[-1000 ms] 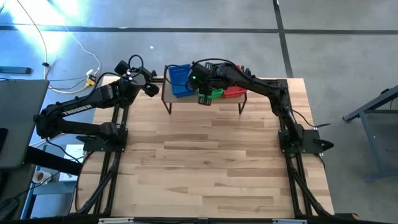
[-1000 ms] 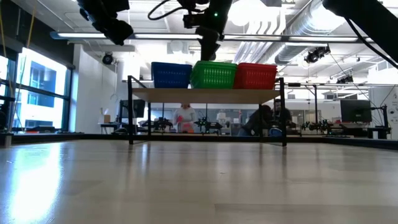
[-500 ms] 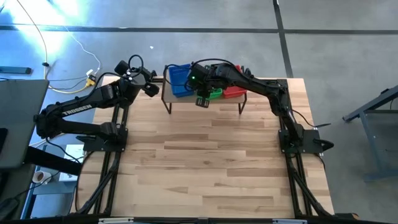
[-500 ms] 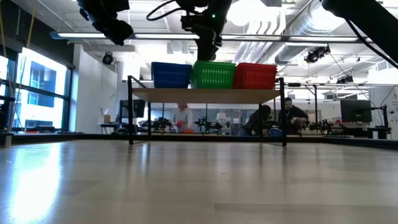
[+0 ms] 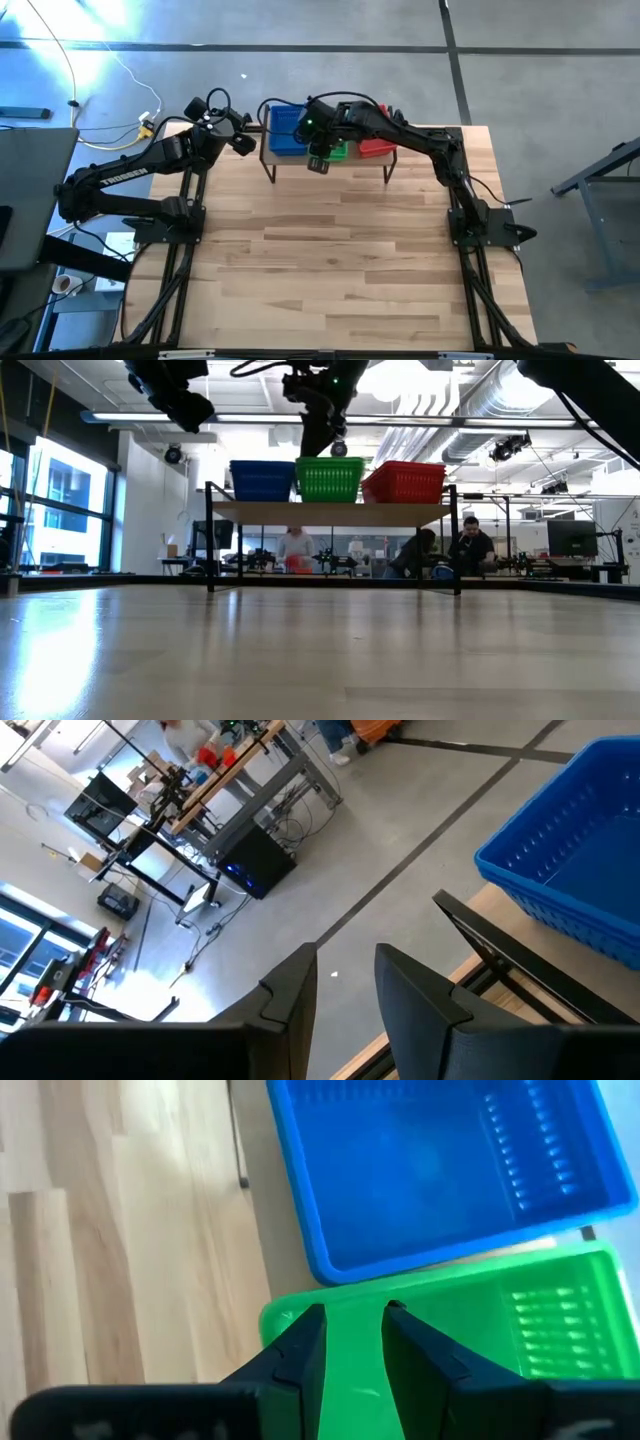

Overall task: Stack baskets on shelf by color
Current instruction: Adjust the bins

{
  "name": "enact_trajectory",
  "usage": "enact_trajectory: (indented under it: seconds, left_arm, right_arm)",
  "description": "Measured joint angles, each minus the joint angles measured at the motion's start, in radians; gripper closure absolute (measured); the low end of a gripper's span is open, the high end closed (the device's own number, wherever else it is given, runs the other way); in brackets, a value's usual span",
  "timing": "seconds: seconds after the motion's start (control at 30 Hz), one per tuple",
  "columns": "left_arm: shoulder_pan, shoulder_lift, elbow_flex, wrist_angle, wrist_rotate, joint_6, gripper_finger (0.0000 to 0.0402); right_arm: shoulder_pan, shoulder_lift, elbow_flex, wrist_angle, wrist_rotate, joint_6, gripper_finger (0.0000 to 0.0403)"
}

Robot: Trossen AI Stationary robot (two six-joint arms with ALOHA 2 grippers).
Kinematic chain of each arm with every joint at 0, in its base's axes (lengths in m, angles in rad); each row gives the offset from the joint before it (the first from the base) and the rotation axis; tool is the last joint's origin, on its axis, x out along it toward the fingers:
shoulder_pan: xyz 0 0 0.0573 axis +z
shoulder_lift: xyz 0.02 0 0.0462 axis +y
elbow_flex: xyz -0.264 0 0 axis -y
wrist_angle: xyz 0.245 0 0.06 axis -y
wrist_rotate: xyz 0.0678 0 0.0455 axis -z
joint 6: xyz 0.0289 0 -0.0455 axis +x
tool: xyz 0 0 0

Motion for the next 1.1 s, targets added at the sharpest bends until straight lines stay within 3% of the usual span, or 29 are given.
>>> enact_trajectory:
  seconds: [0.33,0.53,0.8,0.93,1.1]
  left_arm:
    - [0.0,0.0,0.0,0.0,0.0,0.007,0.0308]
    - [0.0,0.0,0.0,0.0,0.0,0.007,0.0308]
    - [0.0,0.0,0.0,0.0,0.008,-0.028,0.0308]
    - [-0.001,0.0,0.0,-0.003,0.093,-0.063,0.0308]
    - [-0.002,0.0,0.0,-0.013,0.287,-0.096,0.0308]
  right_arm:
    - [0.0,0.0,0.0,0.014,-0.046,-0.051,0.0316]
    - [-0.001,-0.023,0.013,-0.074,0.124,-0.054,0.0316]
    - [-0.008,-0.077,0.014,-0.124,0.124,-0.063,0.0316]
    - [-0.027,-0.096,0.014,-0.19,0.138,-0.068,0.0316]
    - [-0.064,-0.118,0.014,-0.258,0.183,-0.047,0.0316]
